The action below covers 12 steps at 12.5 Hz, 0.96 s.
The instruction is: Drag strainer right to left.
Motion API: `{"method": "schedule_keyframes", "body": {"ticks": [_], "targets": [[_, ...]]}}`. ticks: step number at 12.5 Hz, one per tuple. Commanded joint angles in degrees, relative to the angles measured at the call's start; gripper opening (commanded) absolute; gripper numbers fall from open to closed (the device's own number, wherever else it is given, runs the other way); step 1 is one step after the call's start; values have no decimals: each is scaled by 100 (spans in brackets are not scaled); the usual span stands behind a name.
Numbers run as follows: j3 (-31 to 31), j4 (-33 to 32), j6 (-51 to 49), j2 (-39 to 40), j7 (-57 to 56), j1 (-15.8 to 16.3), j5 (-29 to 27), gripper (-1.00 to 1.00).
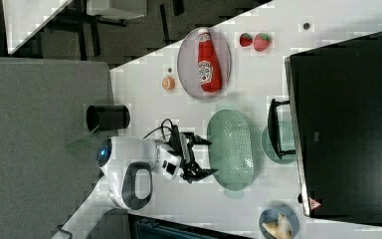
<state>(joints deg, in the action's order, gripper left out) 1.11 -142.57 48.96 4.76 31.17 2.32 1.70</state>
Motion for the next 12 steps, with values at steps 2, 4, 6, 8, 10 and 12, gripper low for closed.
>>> {"method": "schedule_keyframes", "body": {"ticks": [2,4,6,8,10,12], "targets": [[-57,-16,1172,448,1218,-24,84,100],[-77,-14,1686,839,1216,27,84,100],[-77,-14,2043,1130,1217,46,84,100],[-74,-10,2219,1352,1229,49,83,100],[-108,5,2355,1480,1441,109,81,100],[-165,30,2333,1501,1835,194,82,100]]}}
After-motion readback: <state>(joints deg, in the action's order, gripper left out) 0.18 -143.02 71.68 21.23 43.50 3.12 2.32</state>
